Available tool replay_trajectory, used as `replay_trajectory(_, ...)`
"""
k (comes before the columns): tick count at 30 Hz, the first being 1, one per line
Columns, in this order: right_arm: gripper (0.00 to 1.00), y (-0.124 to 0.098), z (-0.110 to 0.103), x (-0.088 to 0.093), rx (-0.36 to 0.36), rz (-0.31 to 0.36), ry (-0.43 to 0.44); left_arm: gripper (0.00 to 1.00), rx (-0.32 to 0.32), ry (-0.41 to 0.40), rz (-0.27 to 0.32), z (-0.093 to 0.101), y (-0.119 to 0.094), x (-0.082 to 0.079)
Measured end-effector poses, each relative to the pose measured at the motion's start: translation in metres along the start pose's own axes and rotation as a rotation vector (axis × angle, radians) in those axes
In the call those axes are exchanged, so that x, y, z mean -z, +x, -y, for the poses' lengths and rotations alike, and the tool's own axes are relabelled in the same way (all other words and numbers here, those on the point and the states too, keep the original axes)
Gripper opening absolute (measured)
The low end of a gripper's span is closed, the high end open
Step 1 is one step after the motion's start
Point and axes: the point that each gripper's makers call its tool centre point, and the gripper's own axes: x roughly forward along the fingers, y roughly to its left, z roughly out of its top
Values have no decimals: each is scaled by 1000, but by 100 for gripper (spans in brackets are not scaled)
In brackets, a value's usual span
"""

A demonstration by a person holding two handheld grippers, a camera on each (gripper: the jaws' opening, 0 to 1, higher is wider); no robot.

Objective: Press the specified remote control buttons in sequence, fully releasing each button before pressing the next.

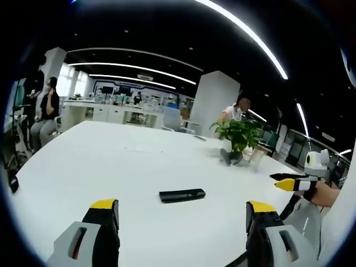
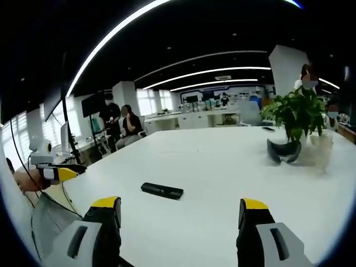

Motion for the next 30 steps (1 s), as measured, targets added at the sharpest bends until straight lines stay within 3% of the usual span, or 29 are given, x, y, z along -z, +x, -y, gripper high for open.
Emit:
replay_trajectory(9, 86, -13, 10, -7, 52, 22, -5, 97, 47, -17, 3, 5, 13, 0)
replay_trajectory(25, 85, -9, 11, -8, 53, 11, -10, 97, 44, -12, -21, 13, 10, -2)
replay_trajectory(28, 84, -6, 8, -10, 37, 1, -32, 96, 57, -2, -52, 12, 15, 0)
replay_trajectory(30, 84, -5, 7, -9, 34, -11, -59, 97, 80, 40, -103, 10, 21, 5)
